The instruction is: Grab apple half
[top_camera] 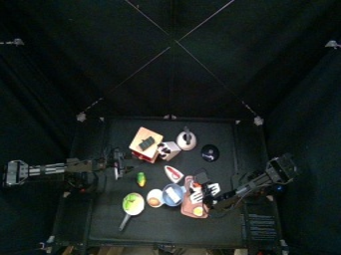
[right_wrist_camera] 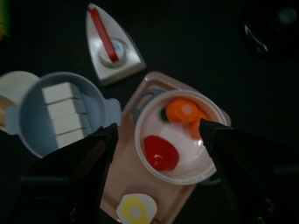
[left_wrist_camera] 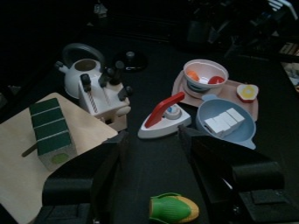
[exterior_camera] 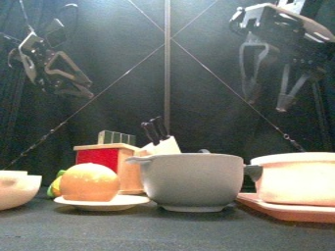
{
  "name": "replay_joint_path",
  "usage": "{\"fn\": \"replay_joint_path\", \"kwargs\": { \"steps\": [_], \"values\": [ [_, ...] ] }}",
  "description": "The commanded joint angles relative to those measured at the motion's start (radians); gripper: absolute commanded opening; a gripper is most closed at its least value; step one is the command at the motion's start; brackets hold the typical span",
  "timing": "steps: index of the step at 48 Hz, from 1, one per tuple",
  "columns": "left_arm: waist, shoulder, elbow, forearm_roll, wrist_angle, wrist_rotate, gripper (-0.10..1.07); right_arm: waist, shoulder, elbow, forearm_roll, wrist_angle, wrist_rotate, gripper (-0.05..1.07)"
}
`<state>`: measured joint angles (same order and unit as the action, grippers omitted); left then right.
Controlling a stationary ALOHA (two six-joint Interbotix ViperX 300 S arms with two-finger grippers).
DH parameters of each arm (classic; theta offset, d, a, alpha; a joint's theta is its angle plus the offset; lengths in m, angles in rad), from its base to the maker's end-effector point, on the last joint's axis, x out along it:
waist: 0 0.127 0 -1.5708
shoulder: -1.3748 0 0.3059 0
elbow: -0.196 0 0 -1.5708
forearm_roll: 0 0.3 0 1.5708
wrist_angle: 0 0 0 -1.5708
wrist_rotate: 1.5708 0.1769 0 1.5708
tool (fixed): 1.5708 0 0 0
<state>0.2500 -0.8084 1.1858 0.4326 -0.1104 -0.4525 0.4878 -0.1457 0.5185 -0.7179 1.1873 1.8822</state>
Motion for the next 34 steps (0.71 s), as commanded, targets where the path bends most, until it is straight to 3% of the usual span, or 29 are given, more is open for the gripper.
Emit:
{"fn": "replay_joint_path", "kwargs": {
  "steps": [1,12,17,25,34],
  "values": [
    [0.003,0.002,-0.014,0.000,-0.005,0.000,0.87,0.011,-0.089,0.011,-0.110,-0.051,0.021,1.02],
    [0.003,0.003,-0.014,0.000,-0.005,0.000,0.87,0.058,-0.279,0.137,-0.502,-0.202,0.095,1.02],
    [0.003,0.003,-0.012,0.000,-0.005,0.000,0.87,0.061,-0.336,0.201,-0.588,-0.253,0.103,1.02],
    [0.003,0.003,-0.011,0.000,-0.005,-0.002,0.87,0.054,-0.360,0.259,-0.584,-0.336,0.109,1.02],
    [0.005,0.003,-0.008,0.000,-0.003,-0.002,0.87,0.040,-0.353,0.256,-0.405,-0.537,0.081,1.02]
  ]
}}
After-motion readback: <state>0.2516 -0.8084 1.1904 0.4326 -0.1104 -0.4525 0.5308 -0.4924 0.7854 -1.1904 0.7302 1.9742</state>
